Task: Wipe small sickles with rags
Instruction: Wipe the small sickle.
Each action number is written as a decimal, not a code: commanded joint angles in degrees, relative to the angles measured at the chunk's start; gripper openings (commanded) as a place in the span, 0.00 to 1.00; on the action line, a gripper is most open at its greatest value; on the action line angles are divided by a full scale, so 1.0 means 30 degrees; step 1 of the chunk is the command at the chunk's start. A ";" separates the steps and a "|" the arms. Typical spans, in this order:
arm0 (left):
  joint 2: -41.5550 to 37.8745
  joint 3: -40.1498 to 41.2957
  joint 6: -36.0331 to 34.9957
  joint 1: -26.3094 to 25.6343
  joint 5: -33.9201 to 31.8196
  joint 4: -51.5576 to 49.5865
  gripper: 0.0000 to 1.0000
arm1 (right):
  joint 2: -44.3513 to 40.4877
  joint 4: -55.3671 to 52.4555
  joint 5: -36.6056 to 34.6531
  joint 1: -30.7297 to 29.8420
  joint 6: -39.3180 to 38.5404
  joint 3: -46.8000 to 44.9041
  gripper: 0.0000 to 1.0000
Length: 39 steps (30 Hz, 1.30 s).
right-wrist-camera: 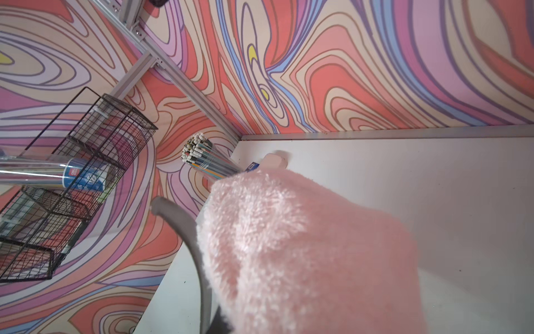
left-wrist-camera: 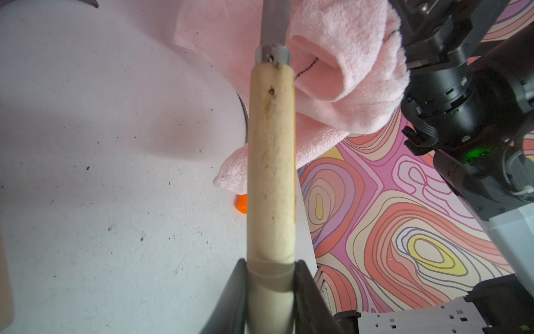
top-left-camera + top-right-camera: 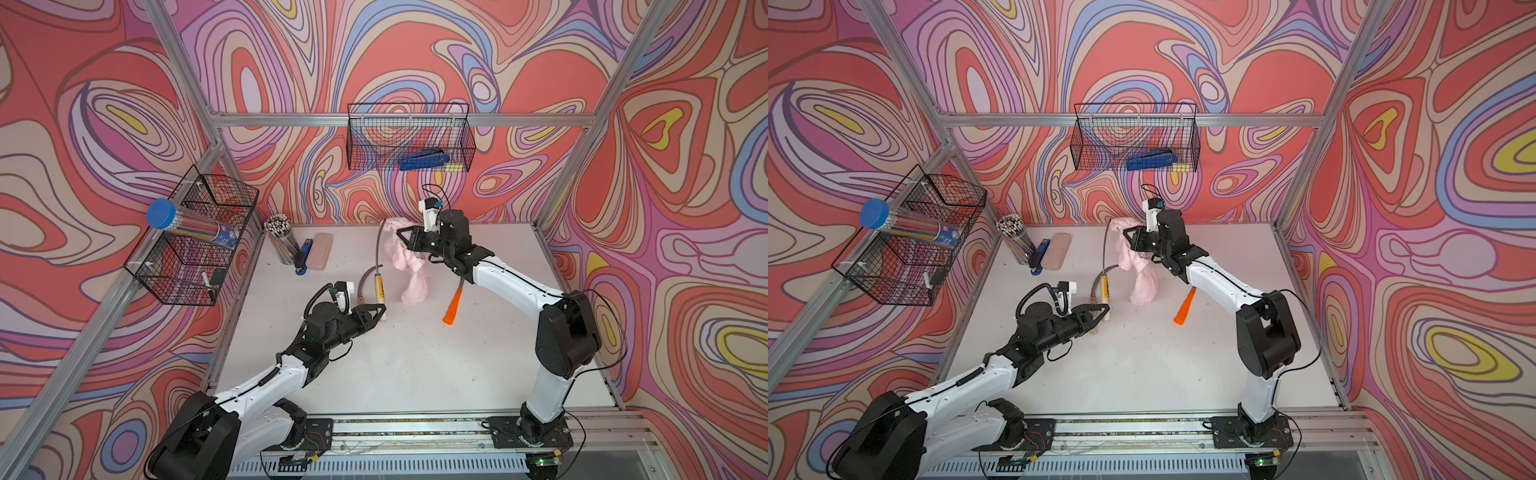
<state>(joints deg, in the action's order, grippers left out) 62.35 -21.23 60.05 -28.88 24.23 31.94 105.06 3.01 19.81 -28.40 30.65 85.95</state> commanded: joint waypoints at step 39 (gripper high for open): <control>-0.0234 -0.0173 -0.0187 0.0019 -0.0296 -0.0074 0.00 | -0.1880 0.4219 0.0529 -0.3989 0.0053 -0.6363 0.00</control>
<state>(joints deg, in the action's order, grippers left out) 62.70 -21.23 60.16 -28.86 23.64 31.92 103.85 11.40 21.63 -39.35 30.79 68.66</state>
